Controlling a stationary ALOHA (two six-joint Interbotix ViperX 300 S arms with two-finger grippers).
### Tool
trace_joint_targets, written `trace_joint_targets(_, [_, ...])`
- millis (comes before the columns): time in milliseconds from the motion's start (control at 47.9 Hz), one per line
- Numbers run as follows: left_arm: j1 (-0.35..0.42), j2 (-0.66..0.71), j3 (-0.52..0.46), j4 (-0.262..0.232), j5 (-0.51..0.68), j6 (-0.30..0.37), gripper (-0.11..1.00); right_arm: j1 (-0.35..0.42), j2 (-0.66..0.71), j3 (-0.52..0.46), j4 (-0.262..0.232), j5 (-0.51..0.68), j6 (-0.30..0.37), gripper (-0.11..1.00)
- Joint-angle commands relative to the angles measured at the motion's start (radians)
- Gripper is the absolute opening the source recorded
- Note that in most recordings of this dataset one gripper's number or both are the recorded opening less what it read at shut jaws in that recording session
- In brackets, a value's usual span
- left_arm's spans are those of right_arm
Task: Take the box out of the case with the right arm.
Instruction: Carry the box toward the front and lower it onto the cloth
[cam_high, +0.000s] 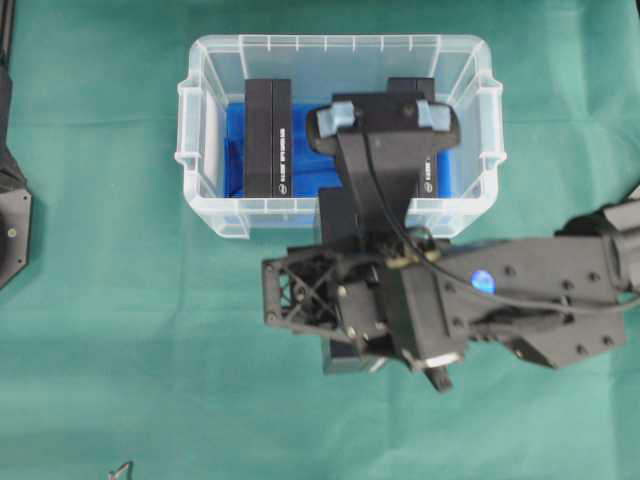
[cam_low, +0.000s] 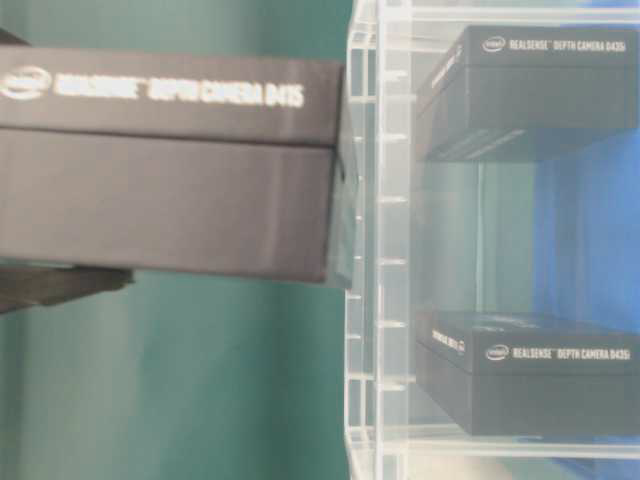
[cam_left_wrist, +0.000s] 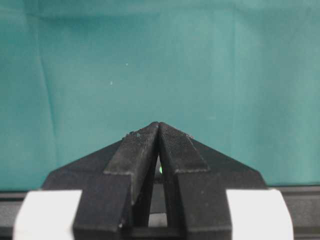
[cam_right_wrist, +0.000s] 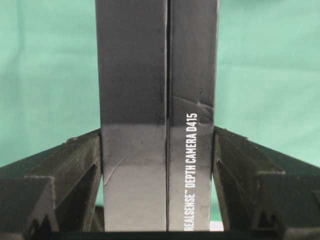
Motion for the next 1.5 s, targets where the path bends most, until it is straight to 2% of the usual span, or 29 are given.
trace_joint_targets(0, [0.003, 0.003, -0.026, 0.002, -0.003, 0.002, 0.02, 0.006, -0.043, -0.035, -0.006, 0.005, 0.005, 0.67])
trace_joint_targets(438, [0.002, 0.003, -0.028, 0.003, -0.003, 0.002, 0.02, 0.005, -0.034, -0.035, -0.006, 0.034, 0.006, 0.67])
trace_joint_targets(835, [0.003, 0.002, -0.026, 0.002, -0.005, 0.002, 0.02, 0.005, 0.025, -0.006, 0.02, 0.02, 0.009, 0.67])
trace_joint_targets(981, [0.003, 0.002, -0.026, 0.002, -0.003, 0.002, 0.02, 0.005, 0.032, 0.046, 0.02, -0.018, 0.014, 0.67])
trace_joint_targets(1106, [0.002, 0.002, -0.026, 0.002, -0.003, 0.002, 0.02, 0.005, 0.032, 0.115, 0.02, -0.097, 0.017, 0.67])
trace_joint_targets(1273, [0.002, 0.002, -0.026, 0.002, -0.003, 0.0, 0.02, 0.005, 0.031, 0.202, 0.023, -0.189, 0.067, 0.67])
trace_joint_targets(1481, [0.002, 0.003, -0.026, 0.002, -0.003, 0.002, 0.02, 0.005, 0.031, 0.328, 0.074, -0.319, 0.089, 0.67])
